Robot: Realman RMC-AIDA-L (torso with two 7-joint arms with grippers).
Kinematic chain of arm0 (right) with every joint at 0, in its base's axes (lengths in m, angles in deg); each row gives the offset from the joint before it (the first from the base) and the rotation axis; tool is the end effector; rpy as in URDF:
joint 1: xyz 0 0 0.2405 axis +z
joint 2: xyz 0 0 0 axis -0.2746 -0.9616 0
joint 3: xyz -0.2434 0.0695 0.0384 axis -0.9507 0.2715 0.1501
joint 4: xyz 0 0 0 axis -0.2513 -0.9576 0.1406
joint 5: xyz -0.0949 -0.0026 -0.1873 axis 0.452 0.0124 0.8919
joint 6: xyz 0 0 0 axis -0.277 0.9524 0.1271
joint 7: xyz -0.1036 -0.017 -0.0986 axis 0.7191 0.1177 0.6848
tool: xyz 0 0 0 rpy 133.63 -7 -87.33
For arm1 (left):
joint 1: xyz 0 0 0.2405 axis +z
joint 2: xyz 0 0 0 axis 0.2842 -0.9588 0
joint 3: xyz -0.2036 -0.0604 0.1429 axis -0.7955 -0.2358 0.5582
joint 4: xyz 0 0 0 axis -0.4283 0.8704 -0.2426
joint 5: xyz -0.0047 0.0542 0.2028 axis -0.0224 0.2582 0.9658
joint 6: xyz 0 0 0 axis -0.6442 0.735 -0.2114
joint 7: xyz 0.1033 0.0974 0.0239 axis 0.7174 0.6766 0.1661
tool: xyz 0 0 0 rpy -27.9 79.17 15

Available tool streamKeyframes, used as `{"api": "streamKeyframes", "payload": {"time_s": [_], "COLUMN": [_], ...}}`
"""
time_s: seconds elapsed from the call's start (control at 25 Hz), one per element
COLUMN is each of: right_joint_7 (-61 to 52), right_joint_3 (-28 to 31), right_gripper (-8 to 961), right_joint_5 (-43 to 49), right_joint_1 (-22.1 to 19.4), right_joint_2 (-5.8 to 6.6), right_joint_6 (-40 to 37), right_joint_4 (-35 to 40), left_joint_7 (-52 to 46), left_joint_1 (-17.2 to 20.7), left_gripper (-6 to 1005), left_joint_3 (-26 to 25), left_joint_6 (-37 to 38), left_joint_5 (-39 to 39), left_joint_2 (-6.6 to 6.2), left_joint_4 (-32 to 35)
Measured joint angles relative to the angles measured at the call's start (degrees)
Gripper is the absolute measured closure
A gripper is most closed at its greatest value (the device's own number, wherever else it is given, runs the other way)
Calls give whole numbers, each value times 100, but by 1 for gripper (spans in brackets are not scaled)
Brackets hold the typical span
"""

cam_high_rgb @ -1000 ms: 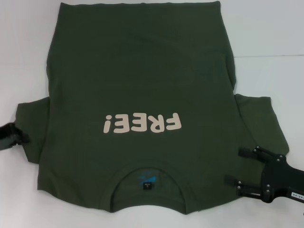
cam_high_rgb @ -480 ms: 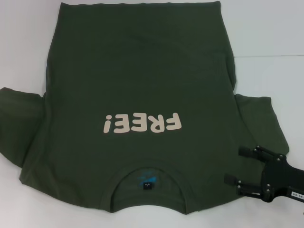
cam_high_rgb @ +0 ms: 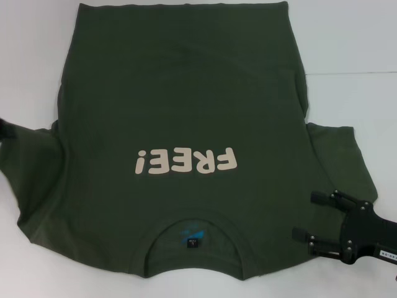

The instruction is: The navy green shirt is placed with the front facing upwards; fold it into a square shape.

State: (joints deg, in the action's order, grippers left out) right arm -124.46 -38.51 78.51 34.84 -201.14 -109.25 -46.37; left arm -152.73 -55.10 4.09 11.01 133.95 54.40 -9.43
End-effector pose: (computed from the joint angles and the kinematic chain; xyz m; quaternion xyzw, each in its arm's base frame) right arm 0.3296 0.2580 -0.0179 -0.9146 0.2012 0.2683 0.2261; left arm -0.3153 0.3863 0.1302 -0.6903 -0.6548 -0.1337 0.2773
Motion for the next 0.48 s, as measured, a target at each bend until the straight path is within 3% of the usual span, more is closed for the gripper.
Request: {"api": "streamKeyframes", "payload": {"time_s": [0.2,0.48], "right_joint_7": [0,0], "right_joint_3": [1,1], "right_gripper": [13,13], "right_joint_5": [4,7], "right_joint_1": [0,-1], "right_joint_2": [0,-7], "right_joint_6": [0,-10], "right_joint_4": [0,-14], "left_joint_7": [-4,33], "left_joint_1": [-117,-180], "left_gripper": [952,952], "left_joint_3": [8,177], "left_joint_6": [312,-87], "left_joint_5": [-348,-435], "left_joint_2": [245,676], "left_joint_4": [-53,-385]}}
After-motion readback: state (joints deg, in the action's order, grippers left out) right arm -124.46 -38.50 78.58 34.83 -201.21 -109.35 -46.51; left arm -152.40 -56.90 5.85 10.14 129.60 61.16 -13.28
